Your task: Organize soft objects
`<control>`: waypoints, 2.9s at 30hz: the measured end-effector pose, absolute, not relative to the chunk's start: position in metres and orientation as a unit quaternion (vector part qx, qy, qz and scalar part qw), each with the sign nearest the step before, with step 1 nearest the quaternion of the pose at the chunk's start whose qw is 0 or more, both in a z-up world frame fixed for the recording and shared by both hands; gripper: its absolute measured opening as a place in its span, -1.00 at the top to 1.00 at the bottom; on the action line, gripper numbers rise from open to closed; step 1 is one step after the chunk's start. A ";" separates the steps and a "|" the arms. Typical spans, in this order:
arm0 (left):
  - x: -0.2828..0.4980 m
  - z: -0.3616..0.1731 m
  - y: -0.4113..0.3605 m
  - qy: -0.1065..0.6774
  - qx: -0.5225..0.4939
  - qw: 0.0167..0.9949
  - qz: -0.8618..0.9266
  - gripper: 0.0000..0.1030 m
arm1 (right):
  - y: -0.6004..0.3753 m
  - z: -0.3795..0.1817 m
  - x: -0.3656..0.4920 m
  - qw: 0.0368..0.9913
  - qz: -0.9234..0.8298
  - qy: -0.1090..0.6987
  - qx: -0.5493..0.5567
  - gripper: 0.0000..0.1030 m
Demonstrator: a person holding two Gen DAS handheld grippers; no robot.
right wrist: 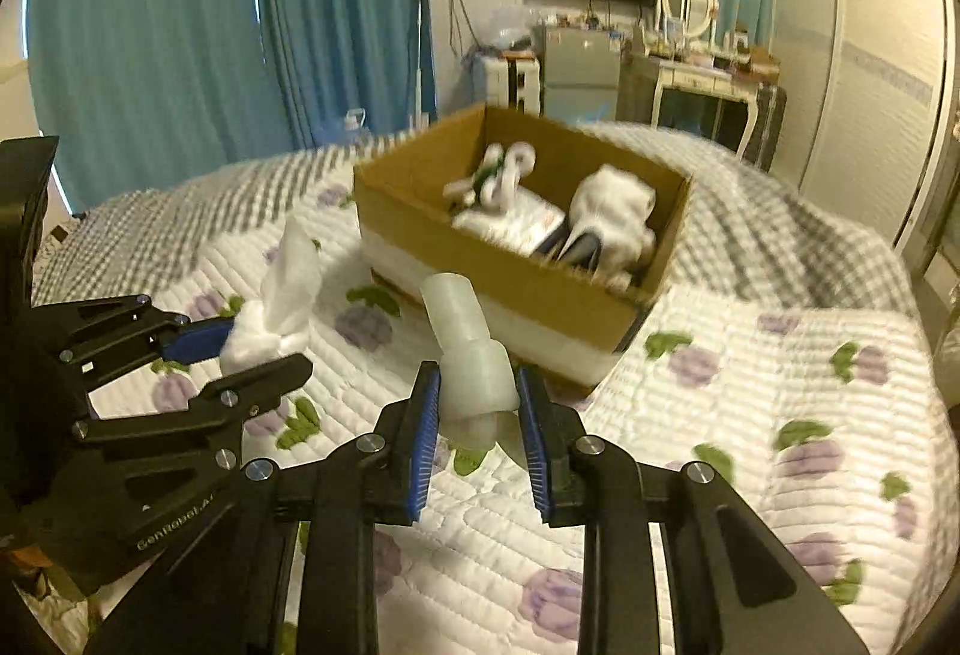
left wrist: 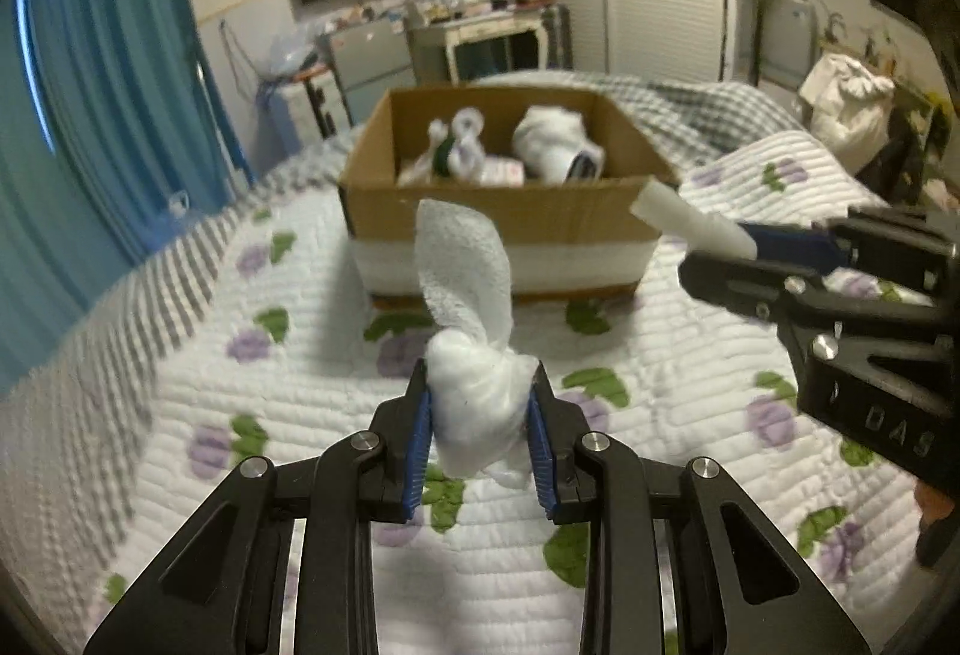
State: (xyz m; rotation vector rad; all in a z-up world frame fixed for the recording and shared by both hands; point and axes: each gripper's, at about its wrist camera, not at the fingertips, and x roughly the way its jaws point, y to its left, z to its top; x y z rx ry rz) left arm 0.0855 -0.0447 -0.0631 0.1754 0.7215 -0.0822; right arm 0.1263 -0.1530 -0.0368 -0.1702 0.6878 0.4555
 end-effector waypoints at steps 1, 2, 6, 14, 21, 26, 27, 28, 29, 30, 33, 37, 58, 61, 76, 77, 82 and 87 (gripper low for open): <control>0.081 -0.056 -0.049 0.343 0.094 0.934 -0.041 0.46 | -0.155 -0.029 0.123 0.915 0.222 0.327 -0.081 0.50; 0.078 -0.049 -0.052 0.333 0.100 0.937 -0.043 0.46 | -0.159 -0.020 0.119 0.918 0.223 0.319 -0.078 0.50; 0.072 -0.020 -0.061 0.306 0.107 0.945 -0.045 0.46 | -0.169 0.017 0.113 0.929 0.222 0.286 -0.076 0.50; 0.114 0.027 -0.062 0.281 0.085 0.955 -0.034 0.46 | -0.177 0.093 0.129 0.947 0.230 0.215 -0.066 0.50; 0.182 0.050 -0.057 0.279 0.076 0.957 -0.024 0.46 | -0.173 0.126 0.179 0.954 0.227 0.188 -0.053 0.50; 0.235 0.042 -0.059 0.280 0.086 0.956 -0.014 0.46 | -0.166 0.116 0.237 0.953 0.220 0.204 -0.044 0.50; 0.243 0.037 -0.061 0.281 0.087 0.956 -0.014 0.46 | -0.165 0.109 0.251 0.952 0.220 0.211 -0.040 0.50; 0.252 0.032 -0.061 0.284 0.088 0.955 -0.015 0.46 | -0.167 0.102 0.261 0.951 0.219 0.216 -0.040 0.50; 0.262 0.025 -0.062 0.290 0.089 0.953 -0.015 0.46 | -0.166 0.092 0.275 0.950 0.215 0.224 -0.038 0.50; 0.272 0.016 -0.063 0.298 0.088 0.950 -0.015 0.46 | -0.166 0.084 0.286 0.948 0.214 0.232 -0.034 0.50; 0.293 -0.013 -0.064 0.322 0.084 0.943 -0.017 0.46 | -0.169 0.056 0.311 0.944 0.211 0.254 -0.020 0.50; 0.312 -0.044 -0.063 0.349 0.081 0.933 -0.023 0.46 | -0.172 0.021 0.341 0.937 0.205 0.284 -0.016 0.50; 0.270 0.005 -0.054 0.297 0.081 0.951 0.005 -0.62 | -0.182 0.054 0.337 0.942 0.194 0.273 0.020 -0.06; 0.242 0.042 -0.051 0.264 0.083 0.961 0.008 -0.62 | -0.187 0.094 0.308 0.952 0.181 0.247 0.013 -0.06; 0.049 0.179 -0.037 0.048 0.069 0.996 0.012 -0.93 | -0.206 0.235 0.095 0.983 0.145 0.115 -0.010 -0.83; 0.042 0.180 -0.037 0.044 0.067 0.997 0.012 -0.93 | -0.210 0.235 0.080 0.984 0.144 0.106 0.001 -0.94; 0.017 0.173 -0.022 0.031 0.044 0.999 0.009 -0.94 | -0.218 0.221 0.039 0.989 0.119 0.087 0.021 -1.00; 0.013 0.147 -0.014 0.032 0.036 0.999 0.021 -0.94 | -0.215 0.183 0.029 0.988 0.122 0.083 0.041 -1.00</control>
